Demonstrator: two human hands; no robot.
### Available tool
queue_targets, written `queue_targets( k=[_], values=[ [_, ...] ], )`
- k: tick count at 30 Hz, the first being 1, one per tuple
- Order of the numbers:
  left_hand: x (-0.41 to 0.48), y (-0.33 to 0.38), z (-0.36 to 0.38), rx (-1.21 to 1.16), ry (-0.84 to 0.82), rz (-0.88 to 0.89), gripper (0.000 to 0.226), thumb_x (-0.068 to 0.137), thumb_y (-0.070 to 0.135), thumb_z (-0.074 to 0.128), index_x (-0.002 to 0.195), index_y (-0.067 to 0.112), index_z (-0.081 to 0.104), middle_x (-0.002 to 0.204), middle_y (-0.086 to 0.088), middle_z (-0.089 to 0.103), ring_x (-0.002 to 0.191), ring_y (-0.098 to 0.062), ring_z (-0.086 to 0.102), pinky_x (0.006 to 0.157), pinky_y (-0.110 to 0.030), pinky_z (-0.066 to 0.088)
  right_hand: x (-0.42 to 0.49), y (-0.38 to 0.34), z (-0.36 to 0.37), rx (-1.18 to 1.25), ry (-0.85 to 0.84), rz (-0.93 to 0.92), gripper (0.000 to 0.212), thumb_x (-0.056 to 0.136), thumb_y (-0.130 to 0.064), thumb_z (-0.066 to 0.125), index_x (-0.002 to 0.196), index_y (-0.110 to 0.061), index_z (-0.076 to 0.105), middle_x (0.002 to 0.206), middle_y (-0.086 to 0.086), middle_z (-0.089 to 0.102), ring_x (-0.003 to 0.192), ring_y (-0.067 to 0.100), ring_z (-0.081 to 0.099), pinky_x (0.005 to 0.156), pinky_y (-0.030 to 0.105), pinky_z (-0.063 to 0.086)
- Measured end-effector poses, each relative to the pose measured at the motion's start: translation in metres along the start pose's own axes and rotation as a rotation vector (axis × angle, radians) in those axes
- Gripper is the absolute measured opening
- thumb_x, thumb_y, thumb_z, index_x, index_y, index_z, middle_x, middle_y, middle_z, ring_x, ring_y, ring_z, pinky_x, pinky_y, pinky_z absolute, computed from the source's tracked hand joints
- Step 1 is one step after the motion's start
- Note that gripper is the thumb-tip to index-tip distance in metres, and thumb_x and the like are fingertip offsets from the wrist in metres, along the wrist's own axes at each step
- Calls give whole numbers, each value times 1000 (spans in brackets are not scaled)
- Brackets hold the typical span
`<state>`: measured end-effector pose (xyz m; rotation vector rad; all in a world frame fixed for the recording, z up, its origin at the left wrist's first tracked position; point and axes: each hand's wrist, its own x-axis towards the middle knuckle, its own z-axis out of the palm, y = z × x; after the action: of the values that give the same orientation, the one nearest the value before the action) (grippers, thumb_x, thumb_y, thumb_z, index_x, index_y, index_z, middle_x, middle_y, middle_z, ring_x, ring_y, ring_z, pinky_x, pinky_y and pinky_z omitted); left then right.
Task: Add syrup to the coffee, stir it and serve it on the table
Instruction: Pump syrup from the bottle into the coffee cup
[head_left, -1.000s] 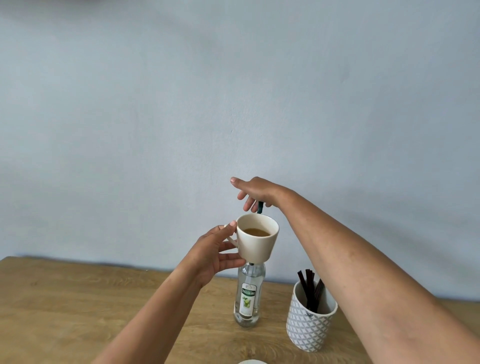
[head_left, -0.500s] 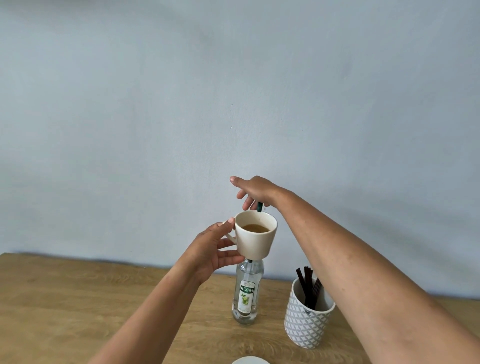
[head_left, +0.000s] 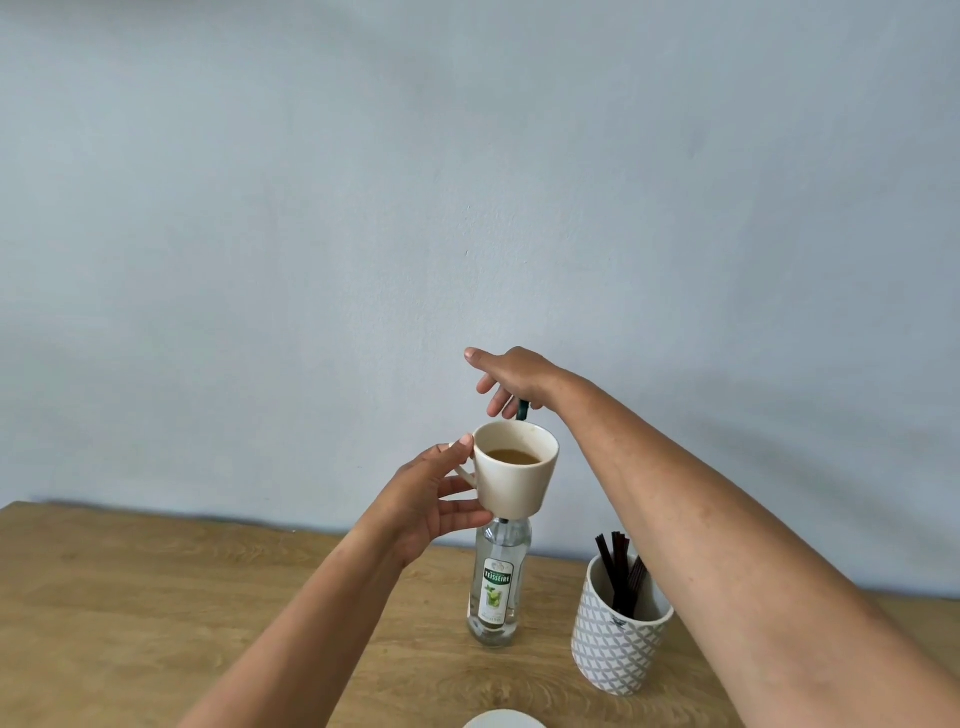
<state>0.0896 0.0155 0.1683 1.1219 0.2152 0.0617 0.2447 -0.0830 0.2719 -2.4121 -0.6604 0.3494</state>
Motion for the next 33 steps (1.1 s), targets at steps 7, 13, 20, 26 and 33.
queue_targets(
  k=[7, 13, 20, 26, 33],
  values=[
    [1, 1, 1, 1, 2, 13, 25, 82, 43, 76, 84, 18, 74, 107, -22, 69, 88, -41, 74, 72, -43, 61, 0, 3, 3, -5, 3, 2, 69, 85, -73, 36, 104, -15, 69, 85, 8, 76, 91, 24, 66, 78, 40, 37],
    [-4, 2, 3, 12, 3, 4, 25, 83, 42, 75, 85, 18, 72, 109, -24, 67, 87, -42, 73, 71, -42, 61, -3, -2, -1, -37, -21, 18, 72, 87, -73, 32, 109, -15, 67, 90, 9, 76, 95, 28, 66, 78, 41, 37],
    [-4, 2, 3, 20, 2, 8, 23, 84, 42, 75, 78, 19, 73, 108, -22, 67, 85, -41, 73, 71, -42, 61, -2, -2, -2, -30, -17, 21, 70, 88, -72, 31, 111, -16, 67, 91, 7, 76, 102, 32, 64, 93, 48, 39],
    [0, 2, 1, 19, -10, 15, 22, 83, 43, 75, 79, 21, 76, 107, -22, 68, 87, -41, 74, 73, -43, 61, 0, 1, 0, -5, 10, 4, 67, 86, -71, 35, 103, -15, 69, 85, 8, 77, 92, 25, 65, 78, 41, 37],
    [0, 1, 1, 18, -6, 18, 22, 84, 43, 75, 80, 21, 77, 107, -21, 67, 85, -40, 74, 73, -43, 62, 0, 2, 4, -14, 13, 16, 67, 86, -70, 36, 103, -15, 69, 86, 9, 76, 89, 25, 65, 76, 40, 37]
  ],
)
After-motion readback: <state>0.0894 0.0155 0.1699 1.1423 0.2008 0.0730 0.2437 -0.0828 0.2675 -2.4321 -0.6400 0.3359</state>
